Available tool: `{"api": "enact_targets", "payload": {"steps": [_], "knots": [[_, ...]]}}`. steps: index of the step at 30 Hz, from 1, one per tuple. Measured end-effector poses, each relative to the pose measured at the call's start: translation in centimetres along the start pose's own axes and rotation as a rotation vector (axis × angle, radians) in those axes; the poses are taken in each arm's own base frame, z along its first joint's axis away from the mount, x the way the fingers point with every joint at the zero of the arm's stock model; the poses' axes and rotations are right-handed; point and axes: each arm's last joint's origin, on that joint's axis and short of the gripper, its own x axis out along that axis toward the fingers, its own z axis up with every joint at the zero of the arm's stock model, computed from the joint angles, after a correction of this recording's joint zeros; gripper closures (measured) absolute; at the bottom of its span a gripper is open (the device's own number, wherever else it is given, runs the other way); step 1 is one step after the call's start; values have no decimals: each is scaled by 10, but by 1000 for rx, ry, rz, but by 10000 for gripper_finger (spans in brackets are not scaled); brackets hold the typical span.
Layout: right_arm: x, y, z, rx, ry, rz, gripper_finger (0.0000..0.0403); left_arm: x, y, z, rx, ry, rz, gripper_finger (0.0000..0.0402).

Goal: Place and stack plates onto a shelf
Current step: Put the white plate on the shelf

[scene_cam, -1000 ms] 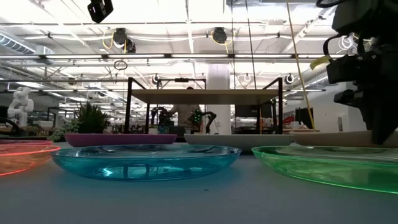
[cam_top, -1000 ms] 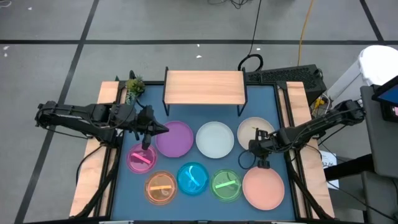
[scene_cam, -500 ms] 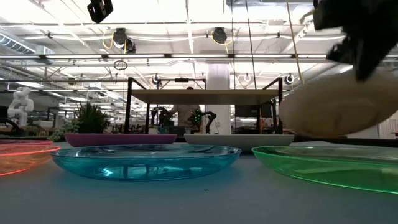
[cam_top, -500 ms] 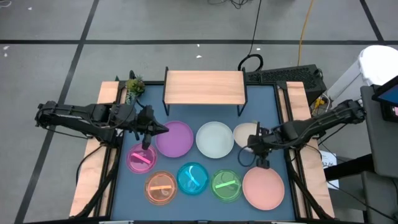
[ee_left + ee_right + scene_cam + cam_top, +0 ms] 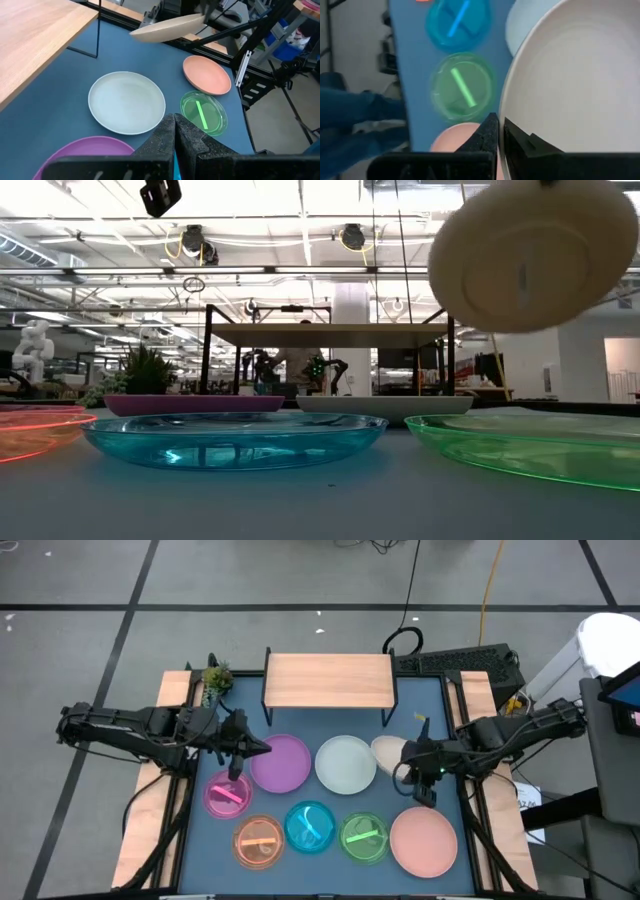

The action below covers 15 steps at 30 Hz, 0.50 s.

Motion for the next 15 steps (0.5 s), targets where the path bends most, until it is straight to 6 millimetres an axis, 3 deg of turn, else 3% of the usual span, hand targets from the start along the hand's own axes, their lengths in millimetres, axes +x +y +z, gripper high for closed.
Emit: {"api": "enact_targets", "payload": {"steps": [10,15], "knots": [[-31,47,46,34,99,91,403,0,0,1,-23,-10,-4,398],[-49,56,64,50,154,-3,403,0,0,1,-25,-11,-5,398]]}}
